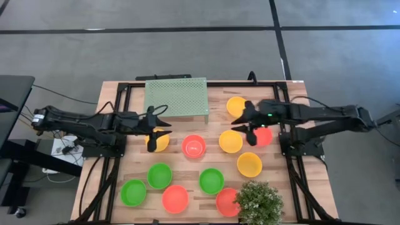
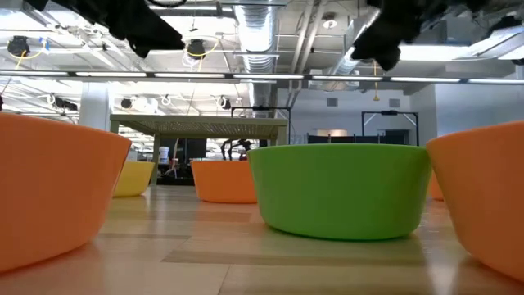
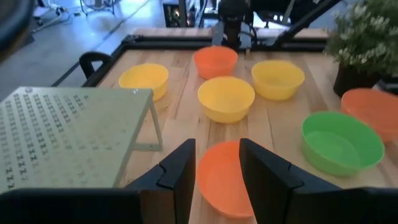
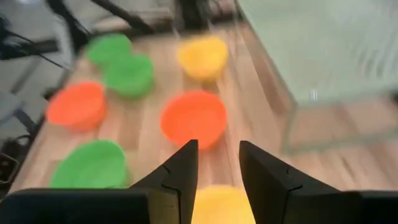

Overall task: Pick & Place Mini bowls
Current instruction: Put the yellow bowl on the shelf

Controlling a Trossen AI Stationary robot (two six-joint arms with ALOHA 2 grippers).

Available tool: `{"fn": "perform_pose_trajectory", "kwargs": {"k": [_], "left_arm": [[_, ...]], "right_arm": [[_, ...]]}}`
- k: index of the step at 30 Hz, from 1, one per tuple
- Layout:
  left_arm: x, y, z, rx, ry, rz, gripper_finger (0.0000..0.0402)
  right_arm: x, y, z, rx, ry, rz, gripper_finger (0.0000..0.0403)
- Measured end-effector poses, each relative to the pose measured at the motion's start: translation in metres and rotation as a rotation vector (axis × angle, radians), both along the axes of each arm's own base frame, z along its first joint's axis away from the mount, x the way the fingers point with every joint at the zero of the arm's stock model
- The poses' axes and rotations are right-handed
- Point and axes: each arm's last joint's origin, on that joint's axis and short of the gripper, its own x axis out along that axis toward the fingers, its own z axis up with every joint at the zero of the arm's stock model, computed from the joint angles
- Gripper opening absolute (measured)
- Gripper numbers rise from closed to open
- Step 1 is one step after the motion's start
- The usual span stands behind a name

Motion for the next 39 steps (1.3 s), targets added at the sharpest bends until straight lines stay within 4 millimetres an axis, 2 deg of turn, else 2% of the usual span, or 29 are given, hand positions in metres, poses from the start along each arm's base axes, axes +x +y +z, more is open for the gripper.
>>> {"fn": "perform_pose_trajectory", "kwargs": {"k": [6, 12, 22, 31, 34, 39], "left_arm": [[-0.007, 0.001, 0.007, -0.001, -0.045, -0.001, 0.0126], [-0.007, 0.001, 0.007, -0.021, -0.045, 0.006, 0.0126], [-0.007, 0.001, 0.007, -0.021, -0.045, 0.006, 0.0126], [-0.007, 0.001, 0.007, -0.021, -0.044, 0.006, 0.0126], [-0.007, 0.001, 0.007, -0.021, -0.044, 0.006, 0.0126], [-0.007, 0.001, 0.007, -0.021, -0.045, 0.006, 0.0126]], "right_arm": [[0.03, -0.009, -0.024, 0.034, 0.263, -0.094, 0.0113], [0.048, -0.021, -0.059, 0.071, 0.433, -0.151, 0.0113], [0.06, -0.039, -0.098, 0.095, 0.601, -0.202, 0.0113], [0.068, -0.043, -0.126, 0.097, 0.708, -0.196, 0.0112], [0.069, -0.042, -0.131, 0.073, 0.73, -0.159, 0.0094], [0.069, -0.041, -0.132, 0.073, 0.732, -0.144, 0.0021]]}}
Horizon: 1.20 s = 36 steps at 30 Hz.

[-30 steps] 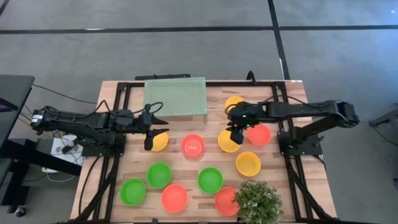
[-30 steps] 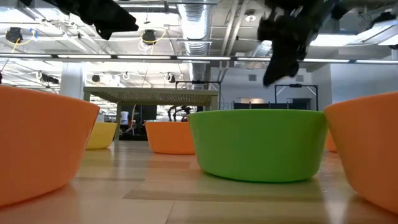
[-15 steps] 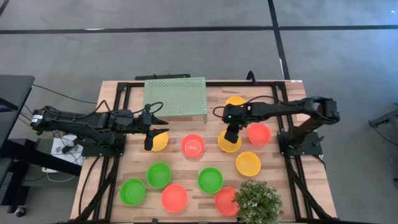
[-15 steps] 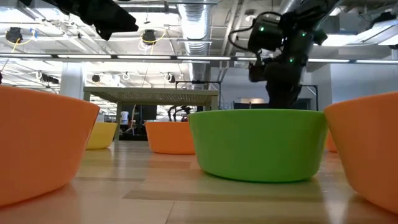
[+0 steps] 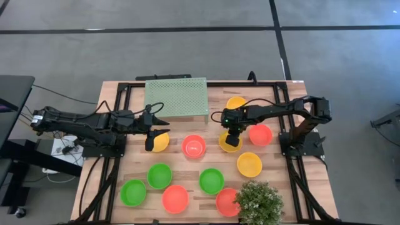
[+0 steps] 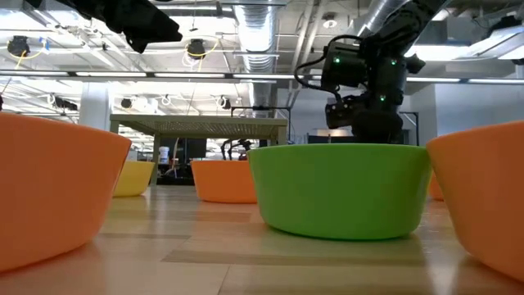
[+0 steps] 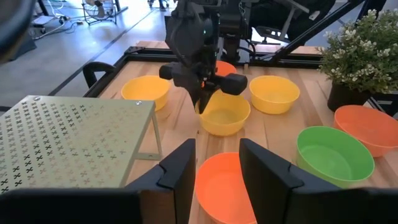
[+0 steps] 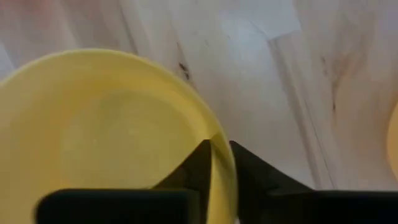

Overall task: Pick & Place Mini bowls
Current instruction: Put the yellow bowl on the shelf

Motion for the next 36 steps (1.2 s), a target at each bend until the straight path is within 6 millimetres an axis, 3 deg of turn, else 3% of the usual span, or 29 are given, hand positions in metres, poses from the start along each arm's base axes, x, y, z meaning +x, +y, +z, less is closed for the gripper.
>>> {"fn": "perform_pose_trajectory", "kwargs": {"k": [5, 8, 12, 19, 24, 28, 36], "left_arm": [[0.0, 0.0, 0.0, 0.0, 0.0, 0.0, 0.0126], [0.0, 0.0, 0.0, 0.0, 0.0, 0.0, 0.0126], [0.0, 0.0, 0.0, 0.0, 0.0, 0.0, 0.0126], [0.0, 0.0, 0.0, 0.0, -0.004, 0.0, 0.0126], [0.0, 0.0, 0.0, -0.001, -0.006, 0.0, 0.0126], [0.0, 0.0, 0.0, -0.001, -0.006, 0.0, 0.0126], [0.0, 0.0, 0.0, 0.0, -0.006, 0.0, 0.0126]], "right_arm": [[-0.001, 0.006, 0.01, -0.014, -0.034, 0.041, 0.0016], [0.001, 0.012, 0.025, -0.018, -0.055, 0.066, 0.0012], [0.01, 0.019, 0.061, -0.059, -0.118, 0.1, 0.0006], [0.031, 0.018, 0.129, -0.301, -0.297, 0.078, 0.0005], [0.044, 0.002, 0.17, -0.353, -0.474, 0.007, 0.0011], [0.053, -0.018, 0.191, -0.386, -0.604, -0.071, 0.0021], [0.057, -0.066, 0.182, -0.425, -0.622, -0.209, 0.0005]]}}
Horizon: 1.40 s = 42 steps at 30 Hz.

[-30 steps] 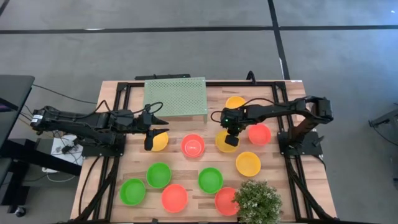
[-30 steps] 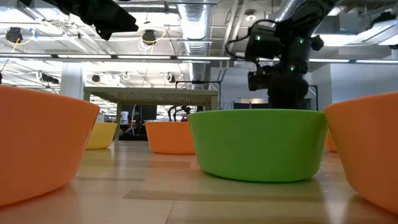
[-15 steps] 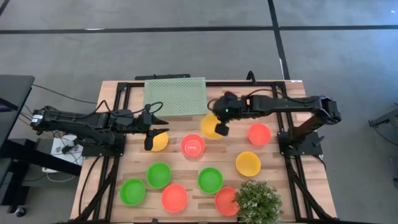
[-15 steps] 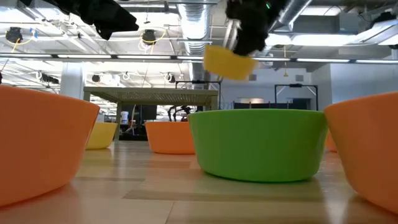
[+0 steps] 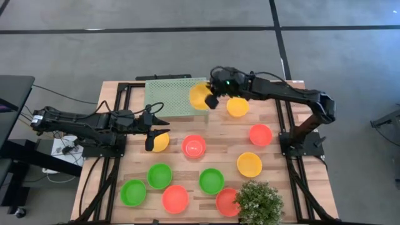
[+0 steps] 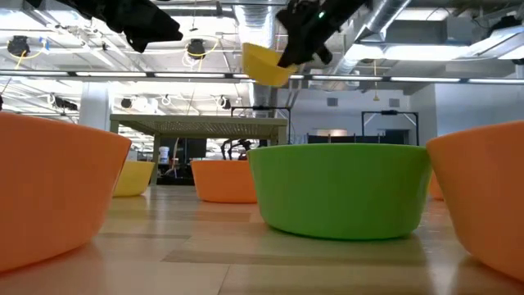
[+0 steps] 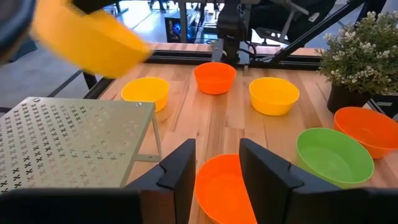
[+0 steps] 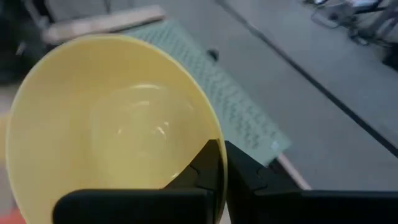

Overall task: Pick & Place Mini bowls
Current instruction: Put the yellow bowl on the shelf

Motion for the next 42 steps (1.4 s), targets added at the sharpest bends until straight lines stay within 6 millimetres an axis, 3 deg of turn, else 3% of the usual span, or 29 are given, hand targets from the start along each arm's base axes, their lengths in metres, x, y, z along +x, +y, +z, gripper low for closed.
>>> {"fn": "perform_pose_trajectory", "kwargs": {"k": [5, 11, 24, 42], "left_arm": [[0.0, 0.0, 0.0, 0.002, -0.005, 0.009, 0.0126], [0.0, 0.001, 0.001, 0.006, -0.008, 0.021, 0.0126], [0.0, 0.001, 0.001, 0.006, -0.008, 0.024, 0.0126], [0.0, 0.001, 0.0, 0.006, -0.003, 0.024, 0.0126]], "right_arm": [[0.012, -0.026, -0.03, 0.104, 0.045, -0.03, 0.0005], [0.034, -0.047, -0.049, 0.195, 0.164, -0.036, 0.0002], [0.058, -0.073, -0.041, 0.289, 0.339, -0.068, 0.001], [0.06, -0.071, -0.042, 0.306, 0.359, -0.036, 0.0073]]}}
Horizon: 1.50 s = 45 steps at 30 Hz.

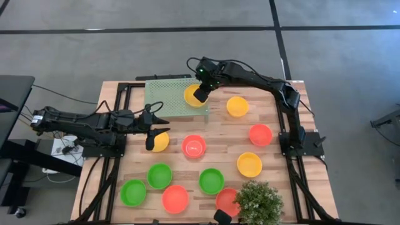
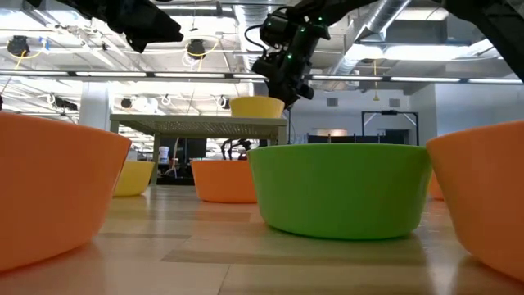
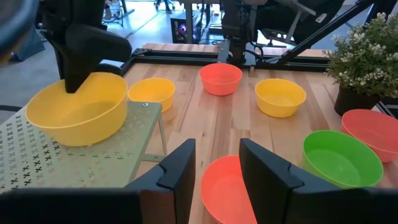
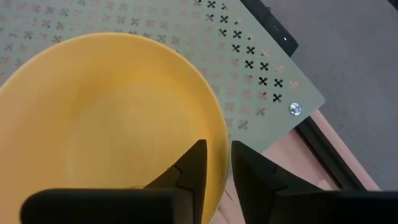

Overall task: Pick & Place Mini bowls
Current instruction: Put the yellow bowl on the shelf, then put the orange bowl on the shelf

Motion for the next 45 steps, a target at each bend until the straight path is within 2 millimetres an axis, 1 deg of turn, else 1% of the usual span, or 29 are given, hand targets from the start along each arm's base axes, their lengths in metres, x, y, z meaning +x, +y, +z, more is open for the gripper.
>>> {"fn": "perform_pose_trajectory", "kwargs": {"k": [7, 10, 16, 20, 23, 27, 30, 33, 35, 37, 42, 45], "left_arm": [[0.0, 0.0, 0.0, -0.035, -0.003, 0.01, 0.0126], [0.0, 0.0, 0.0, -0.035, -0.003, 0.009, 0.0126], [0.0, 0.0, 0.0, -0.039, -0.003, -0.001, 0.0126], [0.0, -0.003, 0.0, -0.069, 0.0, -0.096, 0.0126], [0.006, -0.007, -0.004, -0.11, 0.024, -0.165, 0.0126], [0.024, -0.017, -0.025, -0.124, 0.142, -0.192, 0.0126], [0.038, -0.027, -0.045, -0.099, 0.25, -0.23, 0.0126], [0.048, -0.037, -0.062, -0.04, 0.339, -0.287, 0.0126], [0.055, -0.043, -0.065, -0.01, 0.364, -0.331, 0.0126], [0.063, -0.049, -0.063, 0.013, 0.363, -0.368, 0.0127], [0.075, -0.054, -0.056, 0.061, 0.35, -0.398, 0.0145], [0.076, -0.054, -0.057, 0.062, 0.359, -0.399, 0.0163]], "right_arm": [[0.001, 0.009, 0.01, -0.017, -0.02, 0.03, 0.0099], [0.001, 0.013, 0.021, -0.025, -0.035, 0.039, 0.0115], [-0.009, 0.021, 0.058, -0.037, -0.01, 0.074, 0.0138], [-0.022, 0.034, 0.085, -0.015, 0.021, 0.082, 0.0141], [-0.031, 0.051, 0.097, 0.03, 0.078, 0.079, 0.0135], [-0.038, 0.077, 0.099, 0.054, 0.186, 0.111, 0.0119], [-0.037, 0.097, 0.099, -0.002, 0.215, 0.108, 0.0107], [-0.037, 0.117, 0.106, -0.095, 0.223, 0.13, 0.0094], [-0.04, 0.13, 0.112, -0.145, 0.215, 0.145, 0.0086], [-0.047, 0.143, 0.122, -0.164, 0.188, 0.165, 0.0078], [-0.073, 0.169, 0.149, -0.166, 0.081, 0.185, 0.0065], [-0.092, 0.184, 0.156, -0.155, 0.049, 0.19, 0.0062]]}}
